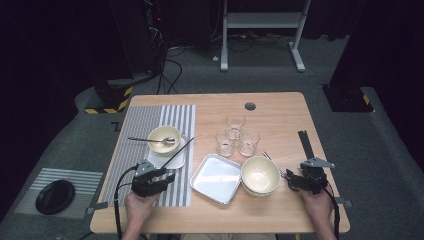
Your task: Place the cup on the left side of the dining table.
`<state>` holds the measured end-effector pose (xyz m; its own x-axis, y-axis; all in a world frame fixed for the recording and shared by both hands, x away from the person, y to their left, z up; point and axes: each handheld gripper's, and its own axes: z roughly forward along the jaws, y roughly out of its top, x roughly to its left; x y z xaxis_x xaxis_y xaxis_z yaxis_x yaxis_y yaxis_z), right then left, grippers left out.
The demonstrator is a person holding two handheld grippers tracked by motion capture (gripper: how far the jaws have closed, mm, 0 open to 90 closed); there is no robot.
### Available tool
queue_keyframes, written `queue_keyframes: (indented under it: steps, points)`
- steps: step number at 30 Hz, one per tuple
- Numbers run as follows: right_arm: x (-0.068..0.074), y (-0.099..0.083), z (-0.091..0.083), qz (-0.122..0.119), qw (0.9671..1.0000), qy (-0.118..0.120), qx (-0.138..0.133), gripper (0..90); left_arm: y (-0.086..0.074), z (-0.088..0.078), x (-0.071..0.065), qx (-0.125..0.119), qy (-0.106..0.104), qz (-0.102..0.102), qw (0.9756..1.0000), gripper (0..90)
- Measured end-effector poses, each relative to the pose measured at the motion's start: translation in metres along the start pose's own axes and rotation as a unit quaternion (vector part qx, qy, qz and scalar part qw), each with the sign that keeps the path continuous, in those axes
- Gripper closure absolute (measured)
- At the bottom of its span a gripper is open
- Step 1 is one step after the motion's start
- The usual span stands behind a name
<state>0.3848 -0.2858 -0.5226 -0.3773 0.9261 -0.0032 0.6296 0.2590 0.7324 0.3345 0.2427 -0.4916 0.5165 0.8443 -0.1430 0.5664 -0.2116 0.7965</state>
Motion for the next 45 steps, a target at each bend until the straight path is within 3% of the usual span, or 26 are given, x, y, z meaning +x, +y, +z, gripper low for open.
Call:
queue_keyframes:
  steps: [6, 7, 10, 16, 18, 20, 26, 38, 39, 45]
  points:
    - [0.000, 0.000, 0.000, 0.000, 1.0000, 0.000, 0.000, 37.3, 0.001, 0.005, -0.004, -0.002, -0.005, -0.002, 1.0000, 50.6]
    - [0.000, 0.000, 0.000, 0.000, 1.0000, 0.000, 0.000, 37.2, 0.001, 0.006, -0.005, -0.002, -0.005, -0.010, 0.9999, 50.6]
    - [0.000, 0.000, 0.000, 0.000, 1.0000, 0.000, 0.000, 37.2, 0.002, 0.008, -0.006, -0.002, -0.008, -0.002, 1.0000, 50.5]
    - [0.000, 0.000, 0.000, 0.000, 1.0000, 0.000, 0.000, 37.2, 0.000, 0.013, -0.011, -0.004, -0.011, -0.011, 0.9999, 50.2]
    - [0.000, 0.000, 0.000, 0.000, 1.0000, 0.000, 0.000, 37.2, 0.000, 0.014, -0.010, -0.001, -0.012, 0.000, 0.9999, 50.0]
    - [0.000, 0.000, 0.000, 0.000, 1.0000, 0.000, 0.000, 37.2, 0.000, 0.016, -0.012, -0.005, -0.011, -0.009, 0.9999, 49.7]
    - [0.000, 0.000, 0.000, 0.000, 1.0000, 0.000, 0.000, 37.2, -0.002, 0.020, -0.013, -0.005, -0.013, -0.006, 0.9999, 49.2]
    - [0.000, 0.000, 0.000, 0.000, 1.0000, 0.000, 0.000, 37.2, -0.004, 0.028, -0.019, -0.002, 0.004, -0.005, 1.0000, 48.9]
    - [0.000, 0.000, 0.000, 0.000, 1.0000, 0.000, 0.000, 37.2, -0.004, 0.029, -0.019, -0.001, 0.002, 0.002, 1.0000, 48.9]
    - [0.000, 0.000, 0.000, 0.000, 1.0000, 0.000, 0.000, 37.1, -0.010, 0.035, -0.018, -0.001, 0.009, -0.015, 0.9998, 48.7]
